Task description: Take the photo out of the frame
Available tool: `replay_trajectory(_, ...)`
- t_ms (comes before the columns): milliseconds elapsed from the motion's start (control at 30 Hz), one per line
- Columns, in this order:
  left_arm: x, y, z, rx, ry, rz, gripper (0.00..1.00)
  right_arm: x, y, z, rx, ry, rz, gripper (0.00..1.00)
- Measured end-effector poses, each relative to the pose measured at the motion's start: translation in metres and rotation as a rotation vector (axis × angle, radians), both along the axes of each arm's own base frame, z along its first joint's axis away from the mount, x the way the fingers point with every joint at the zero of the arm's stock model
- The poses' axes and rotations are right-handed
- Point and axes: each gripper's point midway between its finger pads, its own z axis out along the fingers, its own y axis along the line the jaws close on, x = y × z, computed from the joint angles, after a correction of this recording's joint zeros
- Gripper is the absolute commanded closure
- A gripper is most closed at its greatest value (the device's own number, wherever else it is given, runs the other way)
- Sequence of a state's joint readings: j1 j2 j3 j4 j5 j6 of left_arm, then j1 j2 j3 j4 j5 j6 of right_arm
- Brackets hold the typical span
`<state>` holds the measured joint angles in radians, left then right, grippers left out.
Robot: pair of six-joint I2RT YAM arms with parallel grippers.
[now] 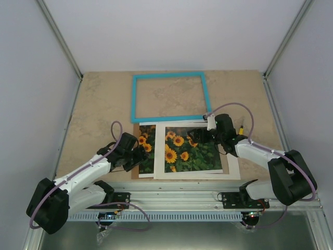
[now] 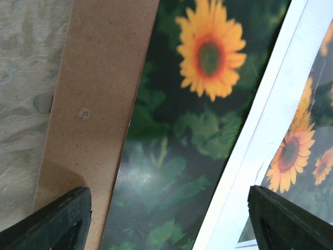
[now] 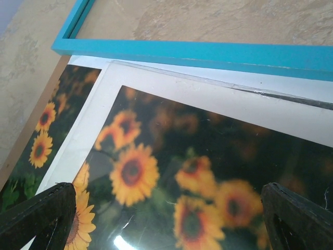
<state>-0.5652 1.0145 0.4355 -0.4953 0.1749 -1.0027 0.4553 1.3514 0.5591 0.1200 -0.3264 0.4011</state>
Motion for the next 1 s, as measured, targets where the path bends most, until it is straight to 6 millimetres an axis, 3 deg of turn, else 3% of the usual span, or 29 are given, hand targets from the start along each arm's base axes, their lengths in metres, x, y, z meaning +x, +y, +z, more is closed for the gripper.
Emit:
replay_trajectory(300, -0.004, -0.003, -0.005, -0.009, 0.025, -0.019, 0.17, -0.001, 0.002, 0.001, -0.003, -0.008, 0.013, 0.03)
replay_trajectory(433, -0.004, -0.006, -0.004, -0.024, 0.023, -0.025, 0.17, -0.007, 0.014, 0.004, -0.006, -0.023, 0.060, 0.04)
replay_trajectory(600, -0.004, -0.006, -0.004, -0.031, 0.014, -0.026, 0.16, -0.020, 0.048, 0.011, -0.017, -0.061, 0.180, 0.06)
replay_trajectory(800, -0.003, -0.007, -0.002, -0.053, -0.010, -0.024, 0.16, -0.035, 0.096, 0.001, -0.059, -0.044, 0.323, 0.08)
replay_trajectory(1000, 0.000, -0.009, -0.001, -0.063, -0.026, -0.025, 0.16, -0.030, 0.140, -0.003, -0.163, -0.082, 0.380, 0.08)
